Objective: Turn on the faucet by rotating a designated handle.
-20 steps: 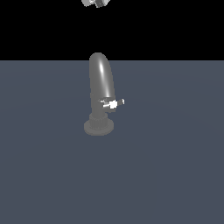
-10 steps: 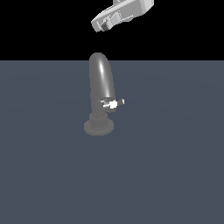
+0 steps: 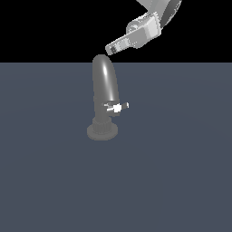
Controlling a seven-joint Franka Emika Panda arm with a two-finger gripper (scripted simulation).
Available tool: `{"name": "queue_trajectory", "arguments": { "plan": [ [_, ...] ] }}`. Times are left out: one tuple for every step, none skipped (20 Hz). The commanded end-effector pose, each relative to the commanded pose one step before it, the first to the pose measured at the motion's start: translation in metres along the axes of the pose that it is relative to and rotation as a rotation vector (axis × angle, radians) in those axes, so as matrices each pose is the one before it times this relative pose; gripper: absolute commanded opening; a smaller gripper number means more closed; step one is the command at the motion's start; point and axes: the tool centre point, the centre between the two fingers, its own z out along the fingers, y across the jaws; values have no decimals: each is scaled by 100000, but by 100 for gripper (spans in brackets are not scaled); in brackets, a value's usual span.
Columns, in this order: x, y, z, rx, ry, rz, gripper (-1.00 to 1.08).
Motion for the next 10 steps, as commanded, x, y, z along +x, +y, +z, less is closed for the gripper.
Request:
{"name": "queue_trajectory", "arguments": {
  "plan": [
    [1343, -427, -21, 1439, -4942, 3682, -100],
    [521, -167, -9, 566, -1873, 1417, -100],
    [515, -166, -9, 561, -1850, 1401, -100],
    [507, -165, -9, 556, -1826, 1384, -100],
    [499, -163, -10, 548, -1798, 1364, -100],
    [490, -161, -10, 540, -1767, 1341, -100],
    [483, -160, -10, 533, -1740, 1322, -100],
    [481, -160, -9, 533, -1732, 1319, -100],
    [483, -161, -9, 539, -1739, 1328, -100],
    [483, -162, -9, 541, -1739, 1330, -100]
  ]
}}
